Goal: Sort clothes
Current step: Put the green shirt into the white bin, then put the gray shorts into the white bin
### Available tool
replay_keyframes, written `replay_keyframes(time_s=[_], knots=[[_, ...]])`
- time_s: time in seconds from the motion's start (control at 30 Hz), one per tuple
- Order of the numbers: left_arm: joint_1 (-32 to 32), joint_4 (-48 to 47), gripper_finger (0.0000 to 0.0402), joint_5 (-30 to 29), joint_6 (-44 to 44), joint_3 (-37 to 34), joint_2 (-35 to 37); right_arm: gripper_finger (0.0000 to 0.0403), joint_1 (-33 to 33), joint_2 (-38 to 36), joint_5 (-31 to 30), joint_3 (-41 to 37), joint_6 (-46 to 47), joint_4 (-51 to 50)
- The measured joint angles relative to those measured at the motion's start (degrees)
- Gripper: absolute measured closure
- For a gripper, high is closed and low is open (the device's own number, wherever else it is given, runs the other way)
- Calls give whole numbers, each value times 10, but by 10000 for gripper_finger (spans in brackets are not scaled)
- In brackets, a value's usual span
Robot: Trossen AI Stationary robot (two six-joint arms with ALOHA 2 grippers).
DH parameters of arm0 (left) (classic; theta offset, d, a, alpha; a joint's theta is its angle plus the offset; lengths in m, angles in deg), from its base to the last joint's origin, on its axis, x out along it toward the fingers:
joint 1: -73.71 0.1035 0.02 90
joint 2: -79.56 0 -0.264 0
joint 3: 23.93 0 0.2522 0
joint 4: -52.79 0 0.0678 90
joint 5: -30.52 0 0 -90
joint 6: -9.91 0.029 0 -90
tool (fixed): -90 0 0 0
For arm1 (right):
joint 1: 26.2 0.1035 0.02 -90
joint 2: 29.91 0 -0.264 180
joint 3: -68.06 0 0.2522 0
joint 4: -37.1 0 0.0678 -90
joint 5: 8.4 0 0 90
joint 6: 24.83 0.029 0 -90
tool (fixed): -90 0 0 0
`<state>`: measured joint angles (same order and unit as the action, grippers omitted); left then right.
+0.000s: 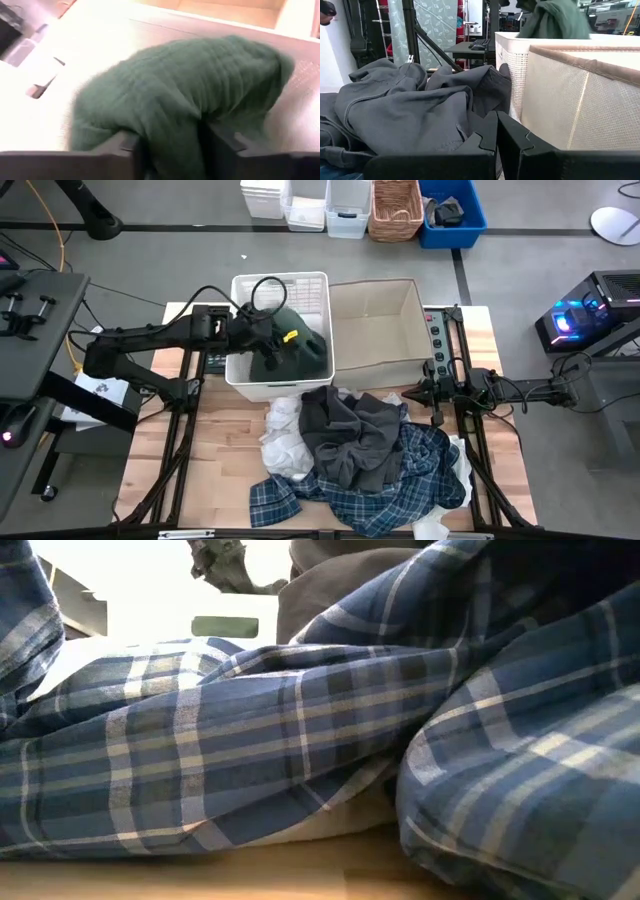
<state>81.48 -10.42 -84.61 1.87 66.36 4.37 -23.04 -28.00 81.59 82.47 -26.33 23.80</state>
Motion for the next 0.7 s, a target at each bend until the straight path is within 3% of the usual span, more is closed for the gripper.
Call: replay_keyframes(time_s=[0.13,0.27,0.37,0.47,0.53,0.6,0.7], knots=[[-4,-12,157,24,13,29,0,402,0,0,0,0,0,0],[-2,-24,108,18,43,89,1,402,0,0,0,0,0,0],[-3,-24,99,67,35,133,1,402,0,0,0,0,0,0],[-13,-2,98,191,0,155,2,402,0,0,0,0,0,0],[-41,18,98,244,-5,155,-1,402,0,0,0,0,0,0],[-86,22,97,242,29,153,-14,402,0,0,0,0,0,0],[-151,22,97,179,120,152,-62,402,0,0,0,0,0,0]])
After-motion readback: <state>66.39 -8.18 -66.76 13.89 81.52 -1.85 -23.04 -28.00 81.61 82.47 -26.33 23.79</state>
